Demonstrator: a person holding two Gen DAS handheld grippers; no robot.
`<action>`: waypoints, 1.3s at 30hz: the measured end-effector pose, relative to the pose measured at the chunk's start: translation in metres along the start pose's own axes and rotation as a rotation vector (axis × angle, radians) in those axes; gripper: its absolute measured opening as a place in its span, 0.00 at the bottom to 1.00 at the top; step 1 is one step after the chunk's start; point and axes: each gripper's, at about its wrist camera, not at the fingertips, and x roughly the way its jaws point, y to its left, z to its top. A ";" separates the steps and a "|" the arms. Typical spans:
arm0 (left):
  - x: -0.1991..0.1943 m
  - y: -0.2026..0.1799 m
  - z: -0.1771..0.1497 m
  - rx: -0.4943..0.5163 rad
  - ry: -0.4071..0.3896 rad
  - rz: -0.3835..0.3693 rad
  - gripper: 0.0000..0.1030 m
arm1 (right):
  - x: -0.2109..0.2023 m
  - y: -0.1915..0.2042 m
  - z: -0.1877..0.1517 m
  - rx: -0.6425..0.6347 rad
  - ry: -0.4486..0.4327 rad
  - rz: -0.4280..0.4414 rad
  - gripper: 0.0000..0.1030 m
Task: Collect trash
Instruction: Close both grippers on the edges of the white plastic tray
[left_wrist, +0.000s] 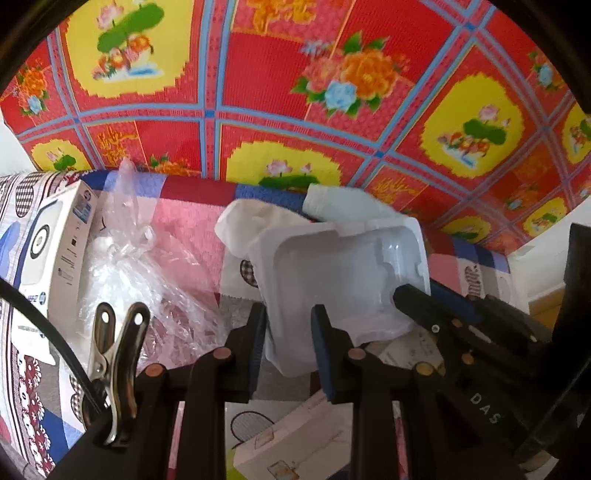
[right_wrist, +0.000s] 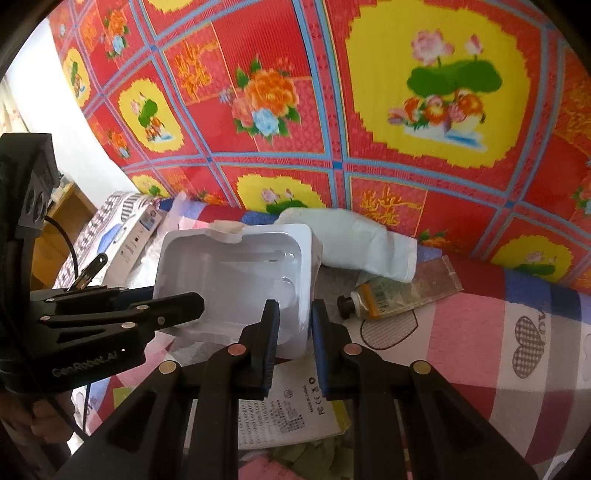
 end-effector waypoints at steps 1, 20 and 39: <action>-0.004 -0.001 -0.001 0.007 -0.009 -0.002 0.25 | -0.002 0.001 0.000 0.003 -0.005 -0.001 0.19; -0.057 -0.014 -0.027 0.135 -0.090 -0.030 0.25 | -0.059 0.031 -0.029 0.082 -0.100 -0.075 0.19; -0.098 -0.030 -0.075 0.291 -0.092 -0.090 0.25 | -0.119 0.058 -0.084 0.190 -0.166 -0.168 0.19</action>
